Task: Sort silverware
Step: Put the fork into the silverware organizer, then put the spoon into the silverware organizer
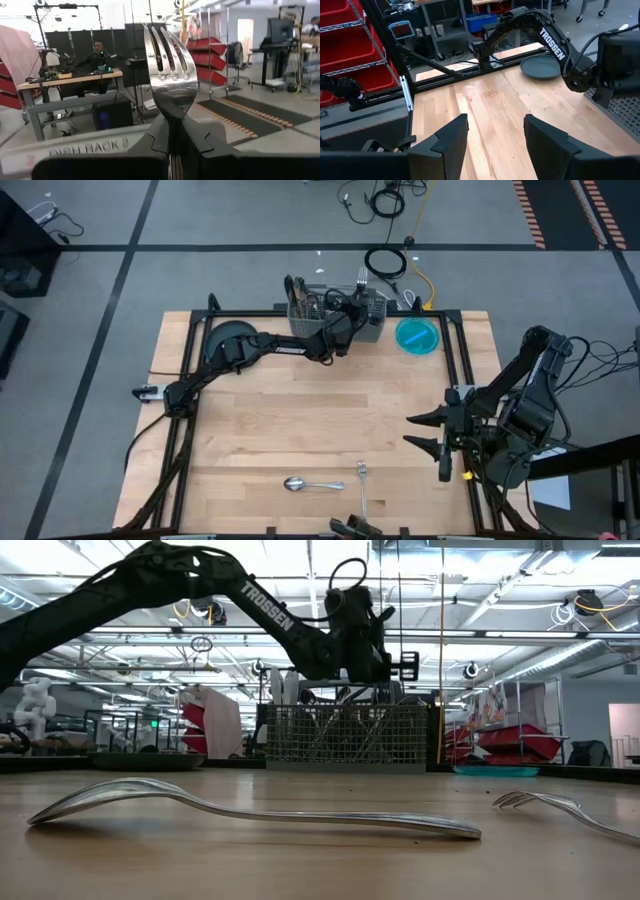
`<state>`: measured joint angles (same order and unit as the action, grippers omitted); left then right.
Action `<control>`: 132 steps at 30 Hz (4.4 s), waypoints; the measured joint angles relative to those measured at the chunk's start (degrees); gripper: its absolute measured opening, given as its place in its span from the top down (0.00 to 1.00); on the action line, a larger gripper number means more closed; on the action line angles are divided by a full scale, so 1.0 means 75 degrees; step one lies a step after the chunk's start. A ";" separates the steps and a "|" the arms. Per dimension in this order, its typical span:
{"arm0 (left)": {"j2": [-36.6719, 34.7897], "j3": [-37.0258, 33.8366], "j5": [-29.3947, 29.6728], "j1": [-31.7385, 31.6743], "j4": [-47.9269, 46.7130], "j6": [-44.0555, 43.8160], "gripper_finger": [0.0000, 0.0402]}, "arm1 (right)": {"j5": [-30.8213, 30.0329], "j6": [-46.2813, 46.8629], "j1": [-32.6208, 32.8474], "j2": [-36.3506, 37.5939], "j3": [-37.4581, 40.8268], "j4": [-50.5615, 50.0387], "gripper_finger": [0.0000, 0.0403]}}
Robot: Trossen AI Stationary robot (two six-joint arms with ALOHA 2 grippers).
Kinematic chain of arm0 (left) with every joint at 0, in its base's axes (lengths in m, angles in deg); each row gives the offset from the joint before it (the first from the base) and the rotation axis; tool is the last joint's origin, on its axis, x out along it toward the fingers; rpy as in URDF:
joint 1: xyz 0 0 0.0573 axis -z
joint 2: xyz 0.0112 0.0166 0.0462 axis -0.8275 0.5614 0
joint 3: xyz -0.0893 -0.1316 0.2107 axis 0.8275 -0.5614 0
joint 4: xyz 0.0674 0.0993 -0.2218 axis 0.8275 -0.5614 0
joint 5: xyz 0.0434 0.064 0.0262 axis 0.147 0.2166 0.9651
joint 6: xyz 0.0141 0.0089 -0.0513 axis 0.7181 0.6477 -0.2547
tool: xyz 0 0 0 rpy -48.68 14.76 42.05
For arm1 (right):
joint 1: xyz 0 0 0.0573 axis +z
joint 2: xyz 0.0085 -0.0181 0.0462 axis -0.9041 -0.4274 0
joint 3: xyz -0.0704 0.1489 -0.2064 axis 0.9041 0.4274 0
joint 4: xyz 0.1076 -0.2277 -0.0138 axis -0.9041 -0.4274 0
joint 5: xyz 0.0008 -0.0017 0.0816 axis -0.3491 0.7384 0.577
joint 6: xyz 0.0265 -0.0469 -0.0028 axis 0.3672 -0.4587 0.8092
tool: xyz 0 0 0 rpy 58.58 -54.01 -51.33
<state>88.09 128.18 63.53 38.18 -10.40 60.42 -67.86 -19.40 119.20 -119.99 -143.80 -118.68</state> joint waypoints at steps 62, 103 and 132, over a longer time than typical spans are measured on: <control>-0.6749 -0.0516 -0.6749 0.3723 -1.4884 -0.1204 0.42 | 0.0005 -0.0428 0.0571 0.0006 0.0003 0.0229 0.55; -0.4178 -0.5278 -0.7286 0.6134 -0.7637 -0.3187 0.42 | 0.0198 -0.0306 0.0568 0.0006 0.0003 0.0349 0.55; -0.3243 -0.5196 -0.6967 0.6145 -0.8432 -0.4611 0.97 | 0.0454 -0.0192 0.0758 0.0006 0.0006 0.0553 0.55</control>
<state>63.76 89.20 11.27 84.27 -73.63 25.83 -64.45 -20.84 124.88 -119.95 -143.76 -114.53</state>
